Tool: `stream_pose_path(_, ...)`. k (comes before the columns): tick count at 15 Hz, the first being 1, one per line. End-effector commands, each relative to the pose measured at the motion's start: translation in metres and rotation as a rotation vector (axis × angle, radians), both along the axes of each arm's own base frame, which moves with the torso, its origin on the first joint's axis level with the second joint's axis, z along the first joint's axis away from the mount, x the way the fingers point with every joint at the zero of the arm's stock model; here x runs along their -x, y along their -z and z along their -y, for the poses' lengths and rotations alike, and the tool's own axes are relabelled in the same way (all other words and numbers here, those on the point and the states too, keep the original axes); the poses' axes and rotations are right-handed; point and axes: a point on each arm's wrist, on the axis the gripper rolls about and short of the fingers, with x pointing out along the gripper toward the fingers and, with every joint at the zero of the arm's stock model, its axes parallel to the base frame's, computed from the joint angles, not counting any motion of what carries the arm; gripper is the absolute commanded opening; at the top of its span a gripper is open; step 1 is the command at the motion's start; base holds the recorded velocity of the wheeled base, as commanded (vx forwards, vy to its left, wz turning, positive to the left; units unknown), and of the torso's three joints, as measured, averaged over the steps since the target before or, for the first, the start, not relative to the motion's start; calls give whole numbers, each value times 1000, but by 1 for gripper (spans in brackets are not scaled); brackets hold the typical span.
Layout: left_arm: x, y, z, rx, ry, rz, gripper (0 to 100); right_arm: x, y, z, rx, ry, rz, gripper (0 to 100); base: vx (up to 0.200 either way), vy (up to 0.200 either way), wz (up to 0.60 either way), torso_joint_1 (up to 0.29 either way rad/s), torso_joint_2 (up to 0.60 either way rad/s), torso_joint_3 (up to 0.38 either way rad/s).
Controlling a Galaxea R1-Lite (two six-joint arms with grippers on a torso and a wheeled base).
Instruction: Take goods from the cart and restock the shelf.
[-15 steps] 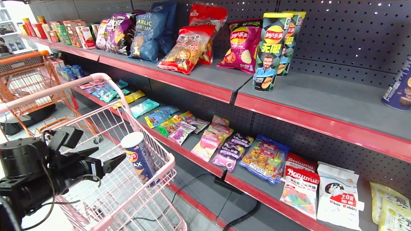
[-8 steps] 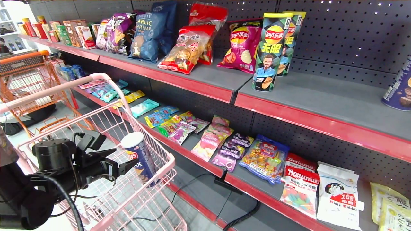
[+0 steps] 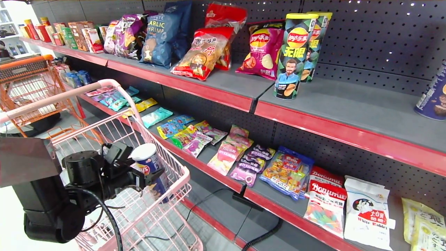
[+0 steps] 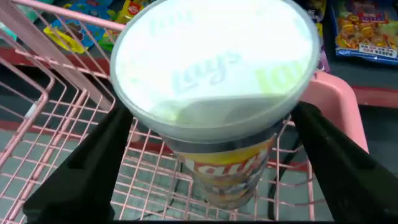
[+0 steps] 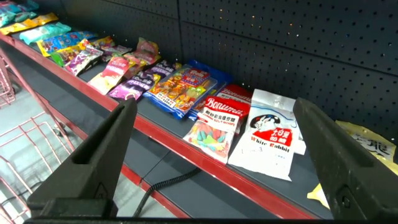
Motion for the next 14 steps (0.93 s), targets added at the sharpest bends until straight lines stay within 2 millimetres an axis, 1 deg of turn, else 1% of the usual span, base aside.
stream_pose_path(1,-3,16,3,-4,3,-31,100,0,0,0,0,0,-1,100,0,0,0,0,0,0)
stream_pose_path(2,-3,18,5,-6,-17,-41,100,0,0,0,0,0,-1,100,0,0,0,0,0,0)
stream_pose_path(3,-3,18,7,-3,-15,-37,0,0,0,0,0,0,-1,100,0,0,0,0,0,0)
stream_pose_path(6,-3,5,9,22,-28,9,0,0,0,0,-1,0,-1,100,0,0,0,0,0,0)
stream_pose_path(7,-1,1,8,25,-33,17,0,0,0,0,-1,0,-1,100,0,0,0,0,0,0)
stream_pose_path(8,5,-6,7,32,-42,19,0,0,0,0,-1,0,-1,100,0,0,0,0,0,0)
stream_pose_path(10,25,-26,6,37,-45,21,0,0,0,0,-1,0,-1,100,0,0,0,0,0,0)
stream_pose_path(11,40,-48,5,39,-43,33,0,0,0,0,-1,0,-1,100,0,0,0,0,0,0)
stream_pose_path(12,56,-64,4,40,-46,31,0,0,0,0,-1,0,-1,100,0,0,0,0,0,0)
stream_pose_path(13,68,-77,3,40,-48,33,0,0,0,0,-1,0,-1,100,0,0,0,0,0,0)
stream_pose_path(14,89,-101,-1,40,-57,36,0,0,0,0,0,0,-1,100,0,0,0,0,0,0)
